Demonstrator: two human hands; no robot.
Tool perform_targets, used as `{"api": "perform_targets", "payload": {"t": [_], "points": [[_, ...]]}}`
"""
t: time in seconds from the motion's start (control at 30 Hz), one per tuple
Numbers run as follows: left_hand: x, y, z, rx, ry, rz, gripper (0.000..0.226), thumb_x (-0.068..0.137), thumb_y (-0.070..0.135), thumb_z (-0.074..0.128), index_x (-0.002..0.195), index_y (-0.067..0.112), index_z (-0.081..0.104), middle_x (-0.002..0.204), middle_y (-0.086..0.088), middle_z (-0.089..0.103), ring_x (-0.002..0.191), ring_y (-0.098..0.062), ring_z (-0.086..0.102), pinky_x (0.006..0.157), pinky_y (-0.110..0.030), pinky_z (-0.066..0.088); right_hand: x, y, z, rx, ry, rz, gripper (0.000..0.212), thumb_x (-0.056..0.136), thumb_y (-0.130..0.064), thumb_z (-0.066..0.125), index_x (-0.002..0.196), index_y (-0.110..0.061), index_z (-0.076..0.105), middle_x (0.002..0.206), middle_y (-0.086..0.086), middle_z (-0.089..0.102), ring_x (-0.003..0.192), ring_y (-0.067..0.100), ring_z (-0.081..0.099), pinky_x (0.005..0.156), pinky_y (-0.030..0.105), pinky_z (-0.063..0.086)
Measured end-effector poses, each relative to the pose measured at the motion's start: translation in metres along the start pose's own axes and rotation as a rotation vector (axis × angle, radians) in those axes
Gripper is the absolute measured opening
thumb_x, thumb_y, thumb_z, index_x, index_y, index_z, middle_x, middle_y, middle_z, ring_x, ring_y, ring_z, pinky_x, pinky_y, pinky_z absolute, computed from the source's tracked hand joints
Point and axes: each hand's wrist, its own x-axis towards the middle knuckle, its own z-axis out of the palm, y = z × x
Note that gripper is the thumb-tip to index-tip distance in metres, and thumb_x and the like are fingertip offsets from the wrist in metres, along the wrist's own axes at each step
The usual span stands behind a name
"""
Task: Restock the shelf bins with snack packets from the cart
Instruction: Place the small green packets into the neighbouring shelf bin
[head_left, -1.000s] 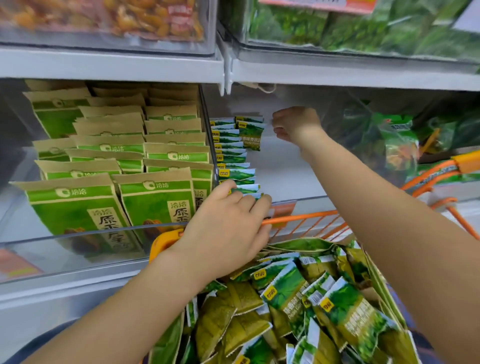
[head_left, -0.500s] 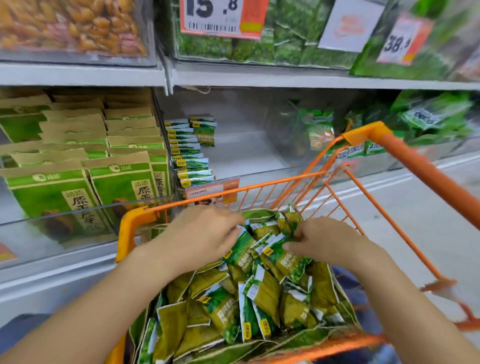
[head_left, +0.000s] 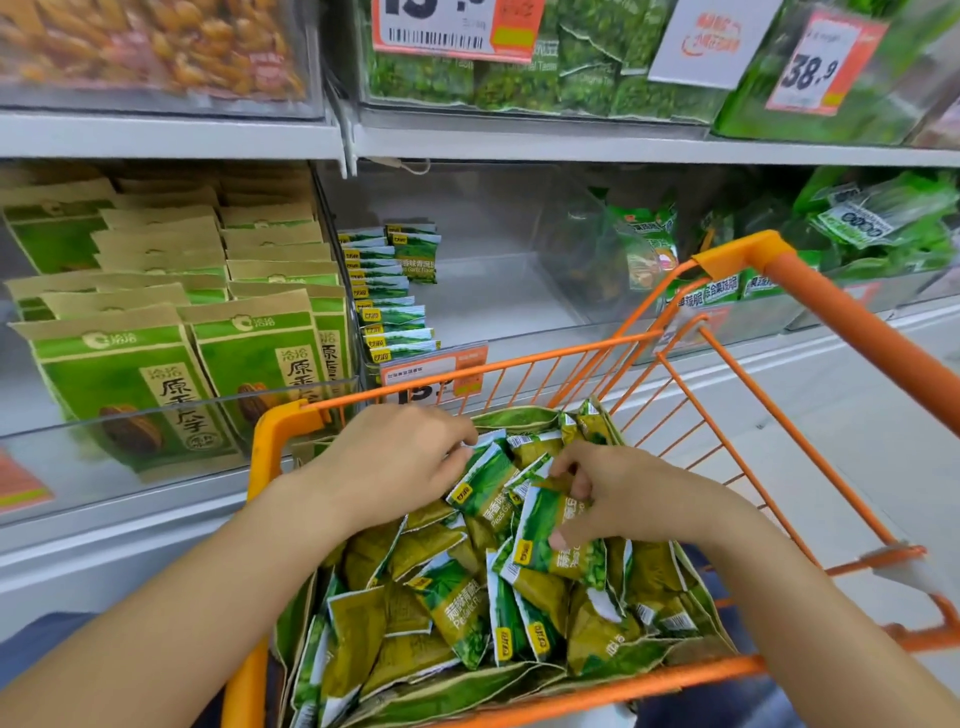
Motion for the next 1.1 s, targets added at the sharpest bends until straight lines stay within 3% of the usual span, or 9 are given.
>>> {"api": "perform_targets", "payload": {"t": [0.2, 0.27, 0.37, 0.47, 0.63, 0.7, 0.77, 0.9, 1.1], "points": [[0.006, 0.004, -0.005, -0.474, -0.009, -0.206, 0.020, 0.096, 0.035, 0.053, 0.108, 0.032, 0.069, 0.098, 0.016, 0.069, 0.088, 0.002, 0.062, 0.080, -0.024, 0.051, 0.009, -0.013, -0.011, 0.273, -0.027, -0.209, 0.032, 0.081, -0.023, 0.076, 0.068, -0.023, 0.047, 0.064, -0.011, 0.039, 0.050, -0.002, 0.041, 0.055, 0.024, 0.040], [0.008, 0.007, -0.014, -0.859, 0.013, -0.311, 0.019, 0.095, 0.033, 0.057, 0.102, 0.024, 0.072, 0.095, 0.007, 0.072, 0.087, -0.004, 0.066, 0.081, -0.024, 0.053, 0.012, -0.021, -0.014, 0.539, 0.057, -0.258, 0.015, 0.082, -0.018, 0.075, 0.085, -0.023, 0.061, 0.078, -0.007, 0.061, 0.062, -0.001, 0.058, 0.053, 0.022, 0.047], [0.007, 0.011, -0.031, -1.215, -0.062, -0.433, 0.026, 0.091, 0.033, 0.058, 0.106, 0.014, 0.068, 0.085, 0.002, 0.074, 0.080, -0.009, 0.070, 0.074, -0.025, 0.058, 0.020, -0.032, -0.016, 0.826, 0.195, -0.266, 0.035, 0.078, -0.026, 0.078, 0.106, -0.009, 0.064, 0.092, 0.020, 0.064, 0.079, 0.024, 0.057, 0.056, 0.023, 0.043], [0.005, 0.010, -0.037, -1.219, -0.030, -0.391, 0.028, 0.087, 0.013, 0.068, 0.114, 0.010, 0.066, 0.074, 0.005, 0.070, 0.066, 0.001, 0.063, 0.060, -0.014, 0.049, 0.028, -0.038, -0.013, 0.891, 0.327, -0.316, 0.062, 0.066, -0.037, 0.078, 0.100, 0.010, 0.056, 0.077, 0.011, 0.047, 0.071, 0.021, 0.043, 0.049, 0.017, 0.035], [0.003, 0.007, -0.044, -1.235, 0.087, -0.396, 0.026, 0.084, -0.001, 0.067, 0.062, 0.012, 0.069, 0.039, 0.013, 0.047, 0.041, 0.004, 0.044, 0.050, -0.009, 0.036, 0.022, -0.046, -0.025, 0.879, 0.179, -0.302, 0.042, 0.066, -0.032, 0.078, 0.102, -0.013, 0.069, 0.090, 0.005, 0.073, 0.081, 0.012, 0.065, 0.065, 0.015, 0.049], [0.004, 0.004, -0.047, -1.253, 0.140, -0.438, 0.024, 0.084, 0.005, 0.069, 0.071, 0.024, 0.069, 0.052, 0.011, 0.061, 0.046, 0.005, 0.050, 0.054, -0.012, 0.039, 0.023, -0.050, -0.034, 0.865, 0.139, -0.310, 0.028, 0.072, -0.023, 0.073, 0.099, -0.014, 0.069, 0.085, -0.001, 0.074, 0.080, 0.006, 0.067, 0.069, 0.016, 0.052], [0.003, 0.000, -0.044, -1.105, 0.248, -0.437, 0.019, 0.087, 0.016, 0.069, 0.098, 0.031, 0.065, 0.080, 0.014, 0.071, 0.063, 0.005, 0.061, 0.066, -0.019, 0.048, 0.028, -0.058, -0.044, 0.848, 0.174, -0.321, 0.014, 0.080, -0.011, 0.071, 0.093, -0.015, 0.069, 0.072, -0.008, 0.071, 0.070, 0.000, 0.065, 0.064, 0.013, 0.049], [0.004, -0.024, -0.027, 0.067, 0.461, -0.089, 0.033, 0.095, 0.024, 0.050, 0.121, 0.012, 0.066, 0.116, -0.003, 0.069, 0.113, -0.021, 0.062, 0.102, -0.031, 0.040, 0.056, -0.065, -0.072, 0.854, 0.393, -0.259, 0.018, 0.082, -0.008, 0.071, 0.099, -0.010, 0.070, 0.083, 0.002, 0.069, 0.074, 0.008, 0.061, 0.071, 0.021, 0.046], [0.016, -0.043, -0.014, 0.425, 0.182, -0.070, 0.045, 0.096, 0.036, 0.037, 0.105, 0.009, 0.072, 0.101, -0.008, 0.073, 0.112, -0.029, 0.061, 0.115, -0.049, 0.020, 0.149, -0.064, -0.105, 0.717, 0.545, -0.101, 0.028, 0.079, -0.008, 0.076, 0.102, 0.005, 0.066, 0.081, 0.010, 0.059, 0.066, 0.015, 0.048, 0.053, 0.022, 0.040]]}}
